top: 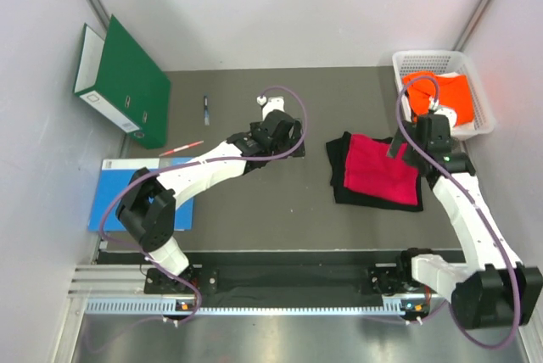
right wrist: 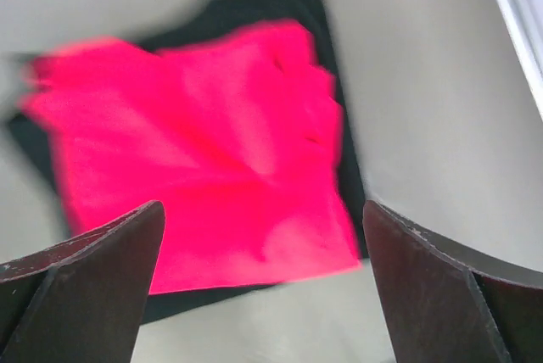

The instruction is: Fold and stack the t-shirts

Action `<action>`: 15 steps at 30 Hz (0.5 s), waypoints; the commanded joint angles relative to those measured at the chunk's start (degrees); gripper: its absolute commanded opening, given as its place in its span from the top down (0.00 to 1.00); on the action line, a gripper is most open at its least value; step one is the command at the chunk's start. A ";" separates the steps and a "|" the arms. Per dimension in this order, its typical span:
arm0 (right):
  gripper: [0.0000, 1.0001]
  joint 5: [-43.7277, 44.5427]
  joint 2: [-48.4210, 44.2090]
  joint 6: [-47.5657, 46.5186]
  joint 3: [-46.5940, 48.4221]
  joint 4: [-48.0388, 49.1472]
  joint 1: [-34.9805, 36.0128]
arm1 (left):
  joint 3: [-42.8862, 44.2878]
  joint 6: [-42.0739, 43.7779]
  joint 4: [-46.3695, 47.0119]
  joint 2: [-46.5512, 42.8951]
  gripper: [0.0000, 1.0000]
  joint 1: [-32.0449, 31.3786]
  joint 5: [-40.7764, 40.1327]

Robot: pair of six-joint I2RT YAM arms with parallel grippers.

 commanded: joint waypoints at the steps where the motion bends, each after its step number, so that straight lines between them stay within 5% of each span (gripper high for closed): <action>1: 0.12 -11.97 -2.83 -3.52 1.72 7.99 0.25 | -0.81 0.65 2.57 -2.58 0.02 0.56 0.26; 3: 0.38 -18.45 2.61 -4.31 3.65 9.84 1.56 | -0.64 0.47 2.22 -2.41 0.02 0.56 0.26; 4: 0.82 -18.85 4.54 -4.23 4.26 10.37 2.61 | -0.55 0.56 2.04 -2.41 0.02 0.56 0.09; 5: 1.00 -18.85 8.31 -4.31 5.75 10.90 3.84 | -0.63 0.56 1.60 -2.58 0.02 0.56 -0.26; 9: 1.00 -19.38 16.66 -5.71 10.15 13.80 13.58 | -0.81 0.65 0.63 -3.11 0.02 0.92 -1.14; 15: 1.00 -18.15 32.06 -5.72 20.69 12.75 19.23 | -1.34 0.30 -0.60 -4.08 0.02 1.88 -2.02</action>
